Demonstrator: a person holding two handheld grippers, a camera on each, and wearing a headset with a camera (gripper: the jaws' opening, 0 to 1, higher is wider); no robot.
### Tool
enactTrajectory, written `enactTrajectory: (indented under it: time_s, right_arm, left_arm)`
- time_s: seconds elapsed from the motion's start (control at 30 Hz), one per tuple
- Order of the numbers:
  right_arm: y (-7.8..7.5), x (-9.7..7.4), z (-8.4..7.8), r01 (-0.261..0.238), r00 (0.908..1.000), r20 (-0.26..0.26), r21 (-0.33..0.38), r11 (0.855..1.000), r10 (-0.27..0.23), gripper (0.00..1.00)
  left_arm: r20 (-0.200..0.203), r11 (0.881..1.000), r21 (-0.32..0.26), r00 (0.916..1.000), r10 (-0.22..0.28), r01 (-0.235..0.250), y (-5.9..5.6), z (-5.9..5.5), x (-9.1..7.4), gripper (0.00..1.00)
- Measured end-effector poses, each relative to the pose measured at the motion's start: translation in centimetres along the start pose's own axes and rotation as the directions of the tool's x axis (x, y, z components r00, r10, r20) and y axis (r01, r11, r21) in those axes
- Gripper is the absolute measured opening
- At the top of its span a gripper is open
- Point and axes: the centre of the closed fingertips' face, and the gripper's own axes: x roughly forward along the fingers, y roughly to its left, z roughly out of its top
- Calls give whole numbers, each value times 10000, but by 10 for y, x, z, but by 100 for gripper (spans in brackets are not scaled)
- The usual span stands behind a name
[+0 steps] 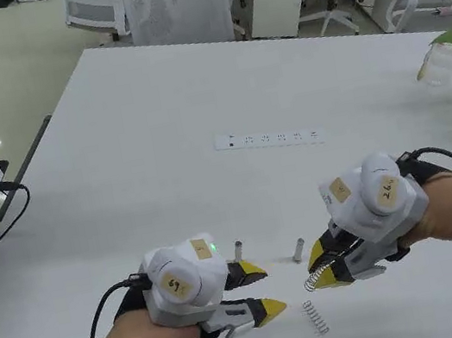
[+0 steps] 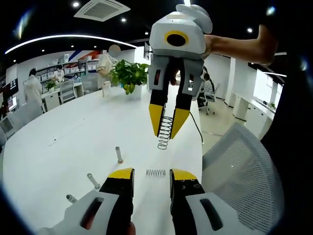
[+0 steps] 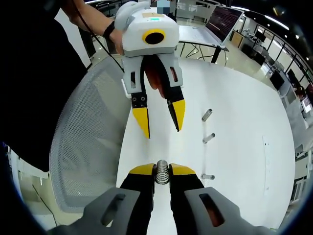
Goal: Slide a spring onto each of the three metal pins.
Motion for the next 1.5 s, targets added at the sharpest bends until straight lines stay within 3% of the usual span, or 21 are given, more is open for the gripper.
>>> enactTrajectory:
  time_s: [0.67, 1.5]
  right_arm:
    - [-25, 8, -22, 450, 9987, -290, 843, 9954, -427, 8]
    - [-48, 31, -28, 409, 9973, -645, 1038, 9938, -343, 8]
  left_arm:
    - [-328, 9907, -747, 9932, 1117, -1138, 26, -33, -33, 34]
    - [-618, 9551, -1465, 9660, 2509, -2574, 59, -61, -82, 47]
